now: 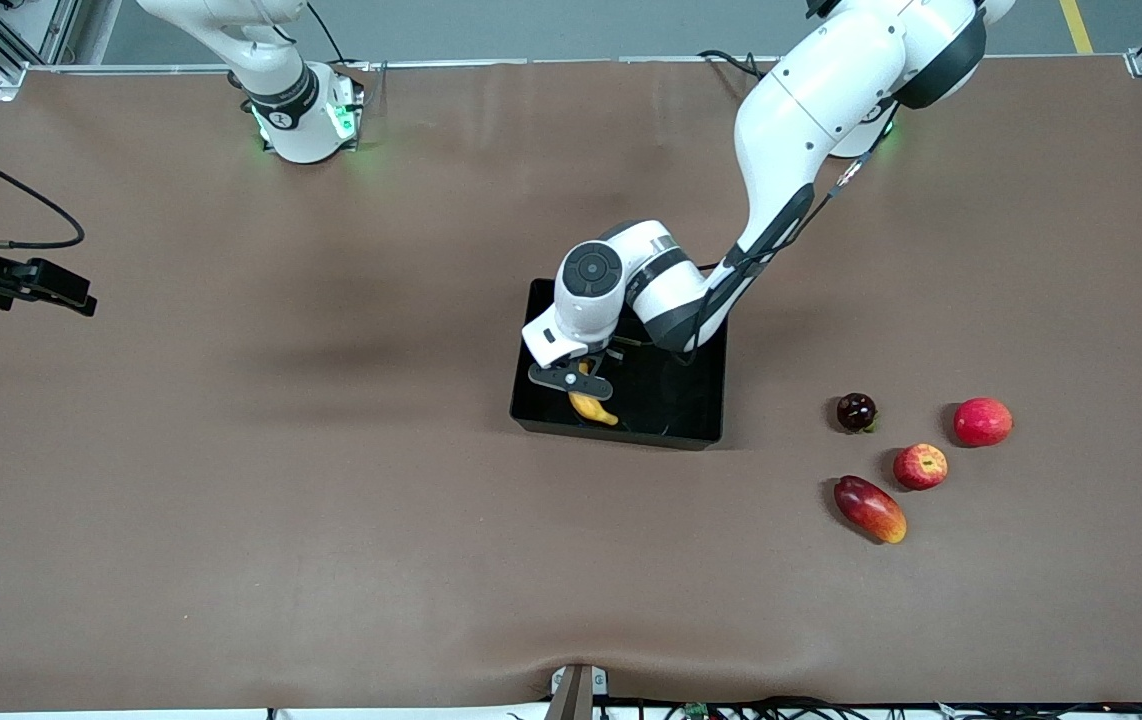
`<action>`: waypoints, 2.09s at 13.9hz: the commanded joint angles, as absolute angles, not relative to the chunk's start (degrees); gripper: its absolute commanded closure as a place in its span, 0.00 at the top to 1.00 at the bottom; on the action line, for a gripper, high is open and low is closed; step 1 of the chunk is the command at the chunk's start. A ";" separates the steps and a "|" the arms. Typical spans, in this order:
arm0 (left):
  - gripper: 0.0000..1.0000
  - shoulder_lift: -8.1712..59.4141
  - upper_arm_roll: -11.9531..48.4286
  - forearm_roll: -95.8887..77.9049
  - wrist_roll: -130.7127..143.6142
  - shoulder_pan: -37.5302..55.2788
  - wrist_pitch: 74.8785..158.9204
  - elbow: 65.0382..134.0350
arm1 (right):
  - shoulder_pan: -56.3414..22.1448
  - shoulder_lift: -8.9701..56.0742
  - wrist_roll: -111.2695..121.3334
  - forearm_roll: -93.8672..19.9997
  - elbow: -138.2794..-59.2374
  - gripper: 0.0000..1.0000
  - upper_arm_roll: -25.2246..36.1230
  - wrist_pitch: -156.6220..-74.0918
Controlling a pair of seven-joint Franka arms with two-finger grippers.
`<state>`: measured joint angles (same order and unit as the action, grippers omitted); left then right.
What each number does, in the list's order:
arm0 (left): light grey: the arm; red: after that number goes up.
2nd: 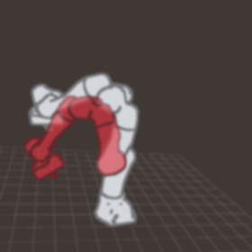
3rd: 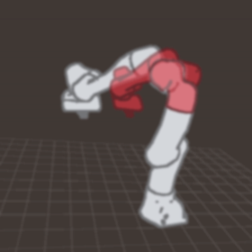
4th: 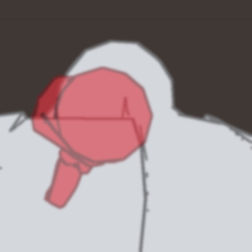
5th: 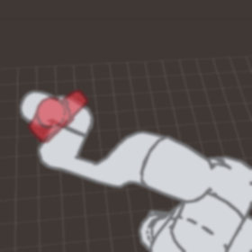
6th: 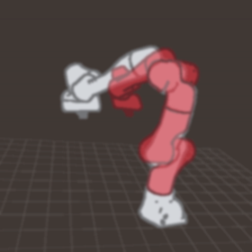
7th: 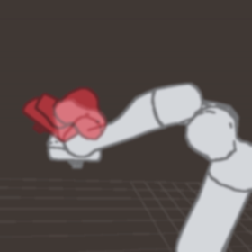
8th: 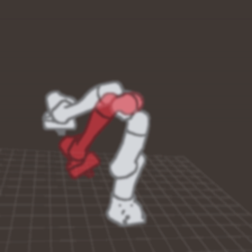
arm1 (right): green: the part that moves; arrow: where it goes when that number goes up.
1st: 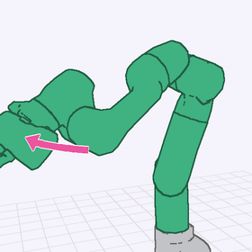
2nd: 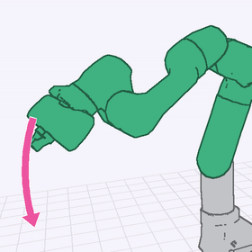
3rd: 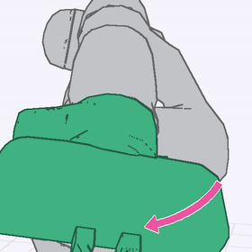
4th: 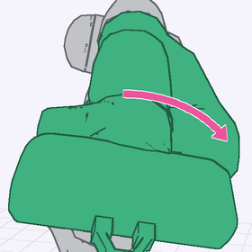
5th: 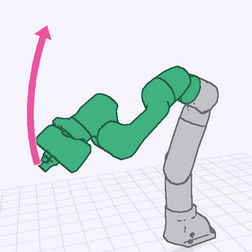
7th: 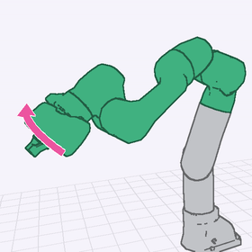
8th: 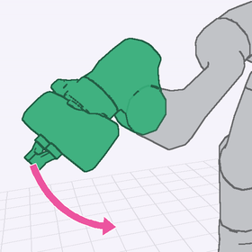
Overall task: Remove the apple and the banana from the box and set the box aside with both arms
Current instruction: 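Carry the banana out while the right gripper reaches the tray rim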
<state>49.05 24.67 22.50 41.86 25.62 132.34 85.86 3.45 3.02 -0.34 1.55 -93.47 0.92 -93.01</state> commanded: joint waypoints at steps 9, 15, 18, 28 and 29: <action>0.00 36.05 26.98 20.13 38.16 14.69 119.81 82.35 | 1.33 5.89 -0.44 1.67 -92.63 1.00 0.00 -85.96; 0.00 30.24 26.90 19.86 15.26 1.34 109.61 82.27 | -3.76 7.56 -6.74 -5.89 -93.77 1.00 -0.09 -86.04; 0.00 30.41 26.72 20.47 1.10 -6.48 109.07 82.35 | -10.79 9.22 -16.40 -7.46 -94.04 1.00 -0.09 -87.36; 0.00 43.05 19.00 20.57 -47.43 -19.16 134.87 81.65 | -27.14 20.81 -27.51 -10.36 -94.31 1.00 -0.09 -106.68; 0.00 44.72 18.64 20.74 -49.72 -19.07 136.91 80.61 | -28.12 22.40 -27.51 -11.24 -94.31 1.00 -0.09 -109.14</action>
<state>41.75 19.32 20.74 -44.47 -19.27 132.89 82.69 -25.81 19.32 -26.70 -9.39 -95.17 -0.73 -105.89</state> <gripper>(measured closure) 0.639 0.000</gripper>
